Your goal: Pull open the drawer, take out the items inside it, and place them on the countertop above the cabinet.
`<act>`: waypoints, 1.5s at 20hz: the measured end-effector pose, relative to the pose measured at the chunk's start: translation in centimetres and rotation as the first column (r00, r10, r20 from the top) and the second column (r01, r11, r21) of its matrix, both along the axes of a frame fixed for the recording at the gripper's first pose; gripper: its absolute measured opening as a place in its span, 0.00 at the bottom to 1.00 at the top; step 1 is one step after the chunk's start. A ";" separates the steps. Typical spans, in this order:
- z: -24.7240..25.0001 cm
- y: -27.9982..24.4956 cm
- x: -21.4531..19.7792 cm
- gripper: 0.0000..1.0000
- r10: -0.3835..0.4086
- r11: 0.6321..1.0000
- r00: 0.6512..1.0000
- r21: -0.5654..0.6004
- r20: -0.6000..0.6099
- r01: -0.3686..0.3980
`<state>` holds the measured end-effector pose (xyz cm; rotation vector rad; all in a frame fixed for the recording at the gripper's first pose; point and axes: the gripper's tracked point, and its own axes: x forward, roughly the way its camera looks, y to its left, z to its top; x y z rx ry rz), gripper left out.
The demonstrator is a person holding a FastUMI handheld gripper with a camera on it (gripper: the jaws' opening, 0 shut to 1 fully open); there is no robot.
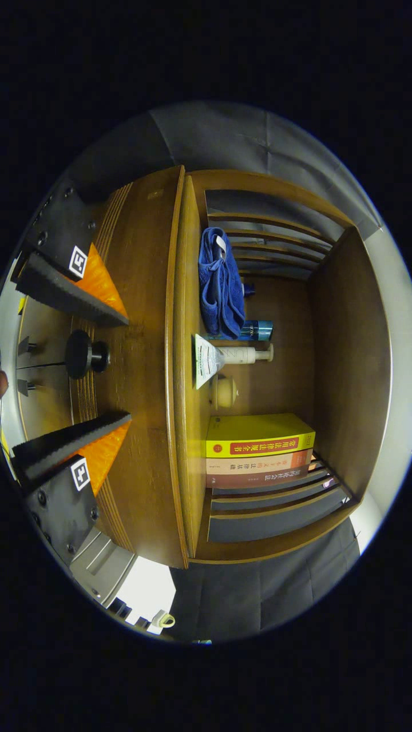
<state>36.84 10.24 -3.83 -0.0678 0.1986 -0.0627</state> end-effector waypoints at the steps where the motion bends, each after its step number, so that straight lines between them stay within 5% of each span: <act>1: -0.1 0.0 0.0 0.98 0.000 1.000 1.000 -0.005 -0.002 0.000; 8: 1.1 -0.4 -1.1 0.98 -0.023 1.000 0.999 -0.012 0.022 0.024; 19: 10.8 -1.7 -19.2 0.98 0.013 1.000 0.992 -0.020 0.123 -0.011; 30: 13.0 0.3 -24.0 0.98 0.053 0.998 0.979 -0.039 0.196 -0.046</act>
